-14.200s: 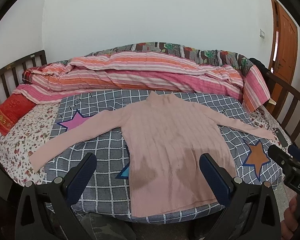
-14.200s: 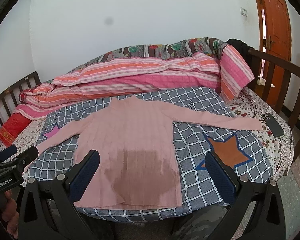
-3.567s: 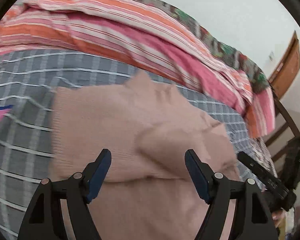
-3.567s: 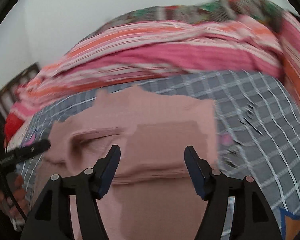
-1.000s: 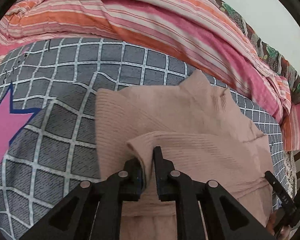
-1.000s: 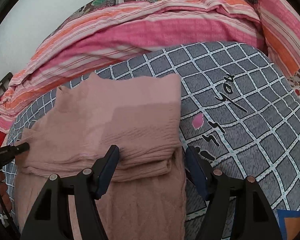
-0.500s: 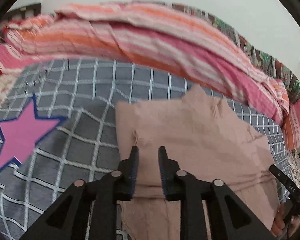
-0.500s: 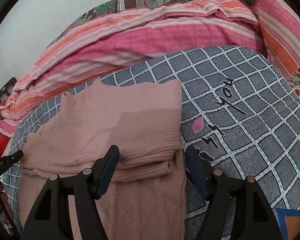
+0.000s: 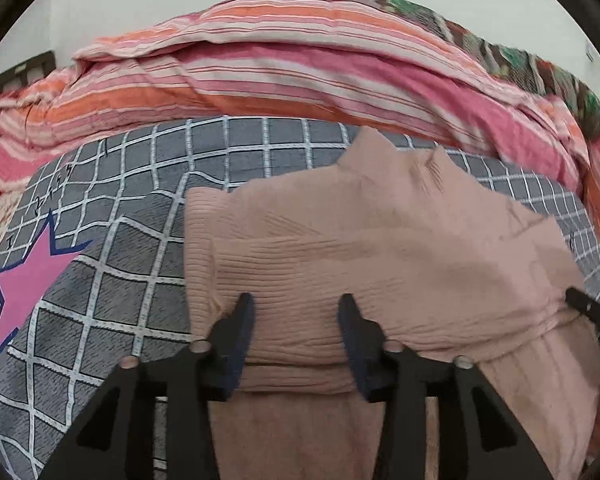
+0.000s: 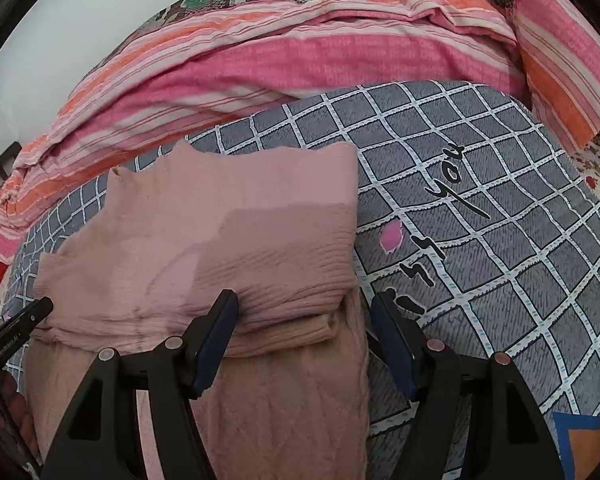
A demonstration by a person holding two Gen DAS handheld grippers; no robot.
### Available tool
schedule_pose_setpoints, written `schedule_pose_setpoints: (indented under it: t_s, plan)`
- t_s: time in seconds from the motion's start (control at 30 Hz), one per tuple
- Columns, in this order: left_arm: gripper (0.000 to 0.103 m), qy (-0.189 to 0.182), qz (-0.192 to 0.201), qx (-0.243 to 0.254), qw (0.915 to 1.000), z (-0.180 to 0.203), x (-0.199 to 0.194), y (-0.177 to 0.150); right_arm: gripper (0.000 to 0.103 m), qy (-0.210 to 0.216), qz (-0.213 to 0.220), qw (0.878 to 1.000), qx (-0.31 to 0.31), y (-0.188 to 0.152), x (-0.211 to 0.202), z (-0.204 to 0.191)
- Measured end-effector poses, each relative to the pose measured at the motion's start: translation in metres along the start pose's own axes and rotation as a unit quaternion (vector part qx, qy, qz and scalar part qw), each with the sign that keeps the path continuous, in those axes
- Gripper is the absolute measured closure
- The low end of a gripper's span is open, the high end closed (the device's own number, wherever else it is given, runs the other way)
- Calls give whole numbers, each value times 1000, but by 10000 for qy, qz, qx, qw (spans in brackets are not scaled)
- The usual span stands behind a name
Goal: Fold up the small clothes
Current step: 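Open the left tool on the sweater while the right tool withdraws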
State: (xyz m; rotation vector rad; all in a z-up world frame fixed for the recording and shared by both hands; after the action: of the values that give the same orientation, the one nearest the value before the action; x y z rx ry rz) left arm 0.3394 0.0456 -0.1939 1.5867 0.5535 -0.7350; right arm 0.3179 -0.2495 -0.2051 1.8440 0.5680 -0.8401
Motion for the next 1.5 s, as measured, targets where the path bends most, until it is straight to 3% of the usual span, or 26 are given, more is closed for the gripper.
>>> schedule_pose_setpoints:
  t_s: [0.17, 0.47, 0.67, 1.0, 1.2, 1.33, 1.5]
  plan:
    - [52, 184, 31, 214, 9996, 9, -1, -2, 35, 58, 2, 10000, -62, -1, -1, -2]
    - [47, -23, -8, 100, 9999, 5, 4, 1, 35, -68, 140, 9995, -285, -4, -3, -10]
    - [46, 91, -14, 207, 9997, 10, 5, 3, 35, -187, 146, 9993, -298, -7, -3, -11]
    - [45, -227, 196, -109, 9995, 5, -8, 1, 35, -142, 180, 9988, -428, -7, -9, -11]
    - [45, -594, 589, -535, 9951, -7, -39, -20, 35, 49, 608, 9978, -270, -17, -43, 1]
    - [45, -849, 796, -360, 9926, -12, -64, -43, 39, -131, 619, 9975, -314, -39, -72, 21]
    - [45, -752, 642, -461, 9940, -21, -92, -73, 39, -327, 735, 9963, -297, -67, -115, 45]
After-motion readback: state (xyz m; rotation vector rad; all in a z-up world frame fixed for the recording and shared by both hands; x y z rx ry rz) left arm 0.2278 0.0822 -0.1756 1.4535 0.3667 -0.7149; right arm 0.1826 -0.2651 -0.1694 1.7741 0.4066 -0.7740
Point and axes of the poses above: each gripper's, at about its wrist camera, not at the fingertips, and x roughly the way its jaws point, z to its right, y to its top, the point moved 4 cm from there along x, roughly the way its jaws point, and after that the axes turned 8 degrees about x, right-handed, at the moved point
